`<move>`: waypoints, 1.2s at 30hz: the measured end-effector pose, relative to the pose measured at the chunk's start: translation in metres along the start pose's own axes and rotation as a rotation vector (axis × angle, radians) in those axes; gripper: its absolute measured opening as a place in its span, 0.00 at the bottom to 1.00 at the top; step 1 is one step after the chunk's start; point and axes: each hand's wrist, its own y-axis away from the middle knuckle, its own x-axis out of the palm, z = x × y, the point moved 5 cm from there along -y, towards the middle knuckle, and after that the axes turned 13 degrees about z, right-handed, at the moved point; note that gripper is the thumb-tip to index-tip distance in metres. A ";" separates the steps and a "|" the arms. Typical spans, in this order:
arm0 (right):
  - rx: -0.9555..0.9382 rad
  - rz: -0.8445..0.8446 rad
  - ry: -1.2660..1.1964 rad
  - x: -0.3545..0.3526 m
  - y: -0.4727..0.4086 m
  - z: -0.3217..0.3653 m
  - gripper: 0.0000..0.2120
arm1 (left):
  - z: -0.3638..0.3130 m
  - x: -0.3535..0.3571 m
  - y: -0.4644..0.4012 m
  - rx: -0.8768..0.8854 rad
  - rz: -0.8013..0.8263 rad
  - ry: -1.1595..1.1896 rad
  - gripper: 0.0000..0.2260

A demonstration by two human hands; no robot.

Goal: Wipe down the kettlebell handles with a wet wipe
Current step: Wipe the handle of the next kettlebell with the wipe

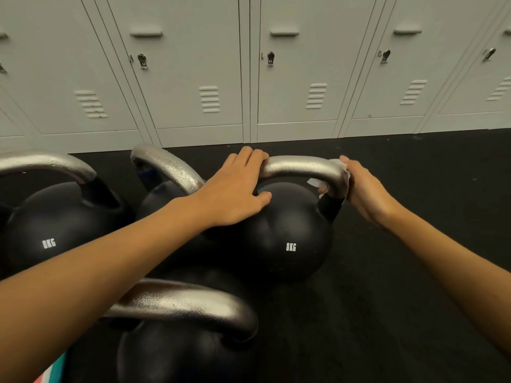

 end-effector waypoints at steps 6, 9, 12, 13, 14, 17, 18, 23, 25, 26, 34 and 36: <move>-0.003 -0.039 0.399 0.011 -0.002 0.039 0.19 | 0.001 0.001 -0.001 -0.003 -0.003 0.004 0.29; -0.105 -0.070 0.648 0.024 -0.002 0.057 0.16 | 0.004 -0.002 -0.002 -0.005 0.025 0.042 0.28; -0.218 -0.089 0.847 0.044 -0.001 0.069 0.16 | 0.009 -0.008 -0.003 -0.013 0.063 0.130 0.28; -0.269 -0.088 0.951 0.051 -0.002 0.073 0.16 | 0.011 -0.011 -0.002 -0.025 0.065 0.158 0.29; -0.310 -0.086 1.027 0.058 -0.004 0.076 0.17 | 0.013 -0.013 -0.002 -0.045 0.062 0.170 0.30; -0.380 -0.030 1.219 0.080 -0.014 0.084 0.21 | 0.021 -0.018 -0.002 -0.120 0.007 0.162 0.28; -0.392 0.005 1.286 0.087 -0.016 0.085 0.23 | 0.023 -0.019 -0.002 -0.144 -0.015 0.174 0.27; -0.361 0.197 0.947 0.084 -0.014 0.093 0.21 | 0.021 -0.024 -0.003 -0.149 -0.198 0.319 0.18; -0.333 0.103 0.641 0.067 -0.008 0.100 0.19 | 0.008 -0.025 -0.006 -0.083 -0.268 0.331 0.17; -0.342 0.010 0.548 0.057 -0.005 0.102 0.17 | -0.001 -0.025 -0.009 -0.043 -0.288 0.324 0.16; -0.078 -0.243 0.216 0.012 -0.002 0.058 0.12 | -0.031 0.006 -0.043 -0.025 -0.137 0.013 0.17; -0.029 -0.200 0.276 0.015 -0.002 0.049 0.14 | -0.025 0.002 -0.041 -0.078 -0.157 0.115 0.16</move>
